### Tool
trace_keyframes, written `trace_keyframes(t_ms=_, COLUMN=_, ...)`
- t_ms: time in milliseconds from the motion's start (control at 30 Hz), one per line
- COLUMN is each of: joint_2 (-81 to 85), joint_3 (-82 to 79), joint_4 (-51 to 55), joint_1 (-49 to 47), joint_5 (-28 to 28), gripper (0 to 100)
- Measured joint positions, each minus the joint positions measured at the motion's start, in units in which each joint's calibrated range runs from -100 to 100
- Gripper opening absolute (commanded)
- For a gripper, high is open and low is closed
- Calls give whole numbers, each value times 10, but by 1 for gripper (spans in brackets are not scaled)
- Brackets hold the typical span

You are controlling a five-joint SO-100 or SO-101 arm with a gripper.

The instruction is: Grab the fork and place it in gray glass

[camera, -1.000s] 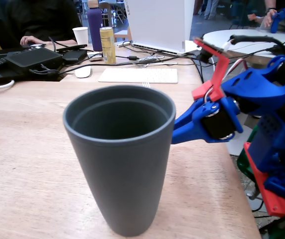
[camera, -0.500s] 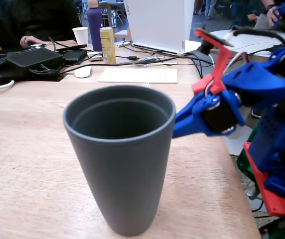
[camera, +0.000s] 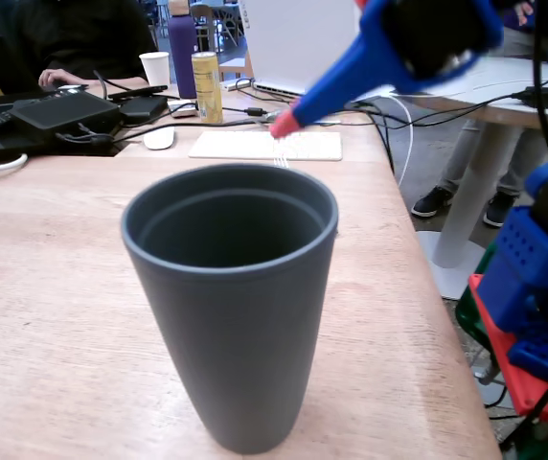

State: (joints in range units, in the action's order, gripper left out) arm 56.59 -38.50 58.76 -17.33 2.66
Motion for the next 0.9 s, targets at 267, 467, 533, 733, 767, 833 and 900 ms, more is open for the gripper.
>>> trace_keyframes(t_ms=267, joint_2=-81, joint_3=34, joint_4=-1, joint_1=333, joint_5=0, gripper=0)
trace_keyframes(t_ms=467, joint_2=-176, joint_3=58, joint_4=-1, joint_1=484, joint_5=0, gripper=0)
trace_keyframes(t_ms=533, joint_2=-219, joint_3=100, joint_4=-2, joint_1=488, joint_5=5, gripper=0)
trace_keyframes(t_ms=733, joint_2=-428, joint_3=298, joint_4=-3, joint_1=479, joint_5=64, gripper=0)
trace_keyframes(t_ms=767, joint_2=-456, joint_3=319, joint_4=-3, joint_1=476, joint_5=72, gripper=0)
trace_keyframes(t_ms=833, joint_2=-504, joint_3=331, joint_4=-3, joint_1=474, joint_5=85, gripper=0)
trace_keyframes(t_ms=900, joint_2=-529, joint_3=331, joint_4=-3, joint_1=473, joint_5=105, gripper=0)
